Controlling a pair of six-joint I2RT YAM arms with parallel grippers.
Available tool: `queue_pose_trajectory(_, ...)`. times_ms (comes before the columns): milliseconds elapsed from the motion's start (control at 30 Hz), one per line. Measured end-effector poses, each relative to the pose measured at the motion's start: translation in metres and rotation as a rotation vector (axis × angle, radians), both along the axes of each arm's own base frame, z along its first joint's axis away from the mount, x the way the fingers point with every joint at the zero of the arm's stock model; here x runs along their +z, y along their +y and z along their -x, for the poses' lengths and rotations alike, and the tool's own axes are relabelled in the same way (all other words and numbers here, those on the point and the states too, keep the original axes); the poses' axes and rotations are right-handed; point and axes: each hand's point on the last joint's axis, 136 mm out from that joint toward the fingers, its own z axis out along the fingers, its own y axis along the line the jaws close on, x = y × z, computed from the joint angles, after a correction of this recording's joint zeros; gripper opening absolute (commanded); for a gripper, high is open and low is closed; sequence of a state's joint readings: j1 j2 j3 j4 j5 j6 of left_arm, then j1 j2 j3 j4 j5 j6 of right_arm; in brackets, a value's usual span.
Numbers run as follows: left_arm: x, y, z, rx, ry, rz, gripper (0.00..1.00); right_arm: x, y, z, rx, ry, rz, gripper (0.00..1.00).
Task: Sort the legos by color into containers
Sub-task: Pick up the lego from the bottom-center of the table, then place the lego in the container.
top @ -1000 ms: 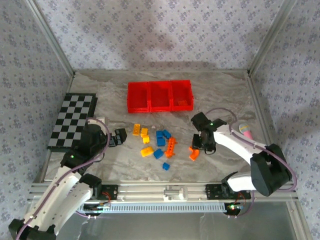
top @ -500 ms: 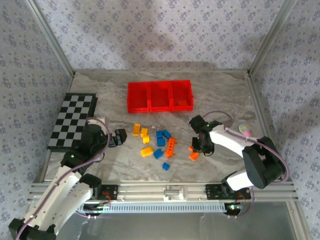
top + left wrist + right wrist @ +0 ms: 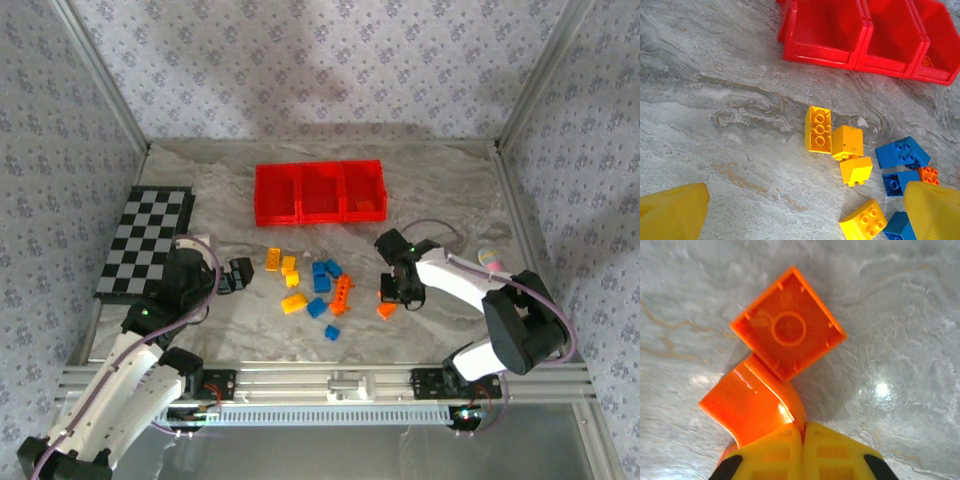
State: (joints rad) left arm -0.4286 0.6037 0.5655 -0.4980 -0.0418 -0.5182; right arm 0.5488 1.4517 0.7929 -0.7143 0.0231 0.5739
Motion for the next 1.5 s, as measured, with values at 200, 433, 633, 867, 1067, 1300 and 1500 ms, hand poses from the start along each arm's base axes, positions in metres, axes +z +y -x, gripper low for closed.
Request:
queue_pose_trajectory(200, 0.0, 0.0, 0.0, 0.0, 0.0, 0.0, 1.0, 0.024, 0.003, -0.012, 0.02, -0.033, 0.012, 0.0)
queue_pose_trajectory(433, 0.0, 0.001, 0.0, 0.003, 0.0, -0.002, 1.0, 0.089, 0.014, -0.069, 0.026, -0.201, -0.055, 0.0)
queue_pose_trajectory(633, -0.001, 0.001, 0.0, 0.003, 0.002, -0.003, 1.0, 0.148, 0.019, -0.171, 0.0, -0.389, -0.114, 0.0)
queue_pose_trajectory(867, -0.001, 0.001, 0.001, 0.008, 0.008, 0.001, 1.0, 0.151, 0.039, -0.283, 0.076, -0.455, -0.106, 0.0)
queue_pose_trajectory(1067, -0.001, 0.003, 0.005, 0.014, 0.013, 0.008, 1.0, 0.116, 0.042, -0.33, 0.102, -0.407, -0.089, 0.0)
queue_pose_trajectory(1300, -0.001, 0.003, 0.006, 0.012, 0.01, 0.007, 1.0, 0.089, 0.039, -0.336, 0.123, -0.345, -0.063, 0.19)
queue_pose_trajectory(1500, -0.002, 0.003, 0.006, 0.014, 0.014, 0.003, 1.0, 0.085, 0.041, -0.33, 0.139, -0.324, -0.055, 0.45)
